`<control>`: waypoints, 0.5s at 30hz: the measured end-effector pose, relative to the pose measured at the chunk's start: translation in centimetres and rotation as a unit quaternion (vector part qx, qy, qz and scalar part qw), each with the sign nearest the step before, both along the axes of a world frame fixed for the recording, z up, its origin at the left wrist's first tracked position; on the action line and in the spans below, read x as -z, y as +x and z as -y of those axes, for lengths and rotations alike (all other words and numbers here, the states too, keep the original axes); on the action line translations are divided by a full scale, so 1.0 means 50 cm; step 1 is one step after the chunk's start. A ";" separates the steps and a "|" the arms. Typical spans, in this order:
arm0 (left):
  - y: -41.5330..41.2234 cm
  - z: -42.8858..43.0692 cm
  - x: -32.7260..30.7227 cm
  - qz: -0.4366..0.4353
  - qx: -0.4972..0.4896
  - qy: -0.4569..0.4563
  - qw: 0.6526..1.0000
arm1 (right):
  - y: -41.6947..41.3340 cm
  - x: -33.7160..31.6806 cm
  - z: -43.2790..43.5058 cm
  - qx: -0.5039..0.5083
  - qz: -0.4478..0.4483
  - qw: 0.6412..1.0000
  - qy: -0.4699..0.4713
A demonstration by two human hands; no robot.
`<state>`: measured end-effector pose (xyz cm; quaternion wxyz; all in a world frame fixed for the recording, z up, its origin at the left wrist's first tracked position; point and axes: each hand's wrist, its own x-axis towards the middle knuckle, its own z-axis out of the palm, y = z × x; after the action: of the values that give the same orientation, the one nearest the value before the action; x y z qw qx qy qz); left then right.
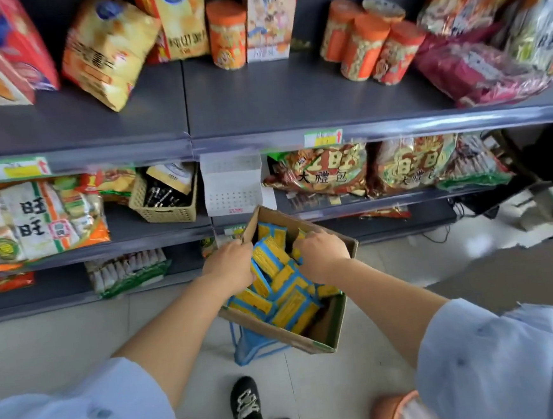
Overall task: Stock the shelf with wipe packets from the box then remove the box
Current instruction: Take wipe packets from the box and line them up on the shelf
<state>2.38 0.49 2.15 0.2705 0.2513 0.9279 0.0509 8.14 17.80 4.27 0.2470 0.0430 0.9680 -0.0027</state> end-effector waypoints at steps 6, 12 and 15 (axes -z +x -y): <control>-0.004 -0.043 0.144 0.051 0.030 -0.025 0.998 | 0.007 0.151 -0.039 0.031 0.058 0.998 -0.018; 0.000 -0.069 0.284 0.121 0.049 -0.056 0.990 | 0.021 0.291 -0.057 0.071 0.113 0.989 -0.065; -0.001 -0.088 0.346 0.126 0.072 -0.064 0.987 | 0.024 0.348 -0.057 0.082 0.132 0.984 -0.088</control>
<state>2.34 4.90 -15.17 0.4035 0.2915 0.8673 0.0030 9.32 20.67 -13.14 0.3744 0.1001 0.9161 -0.1028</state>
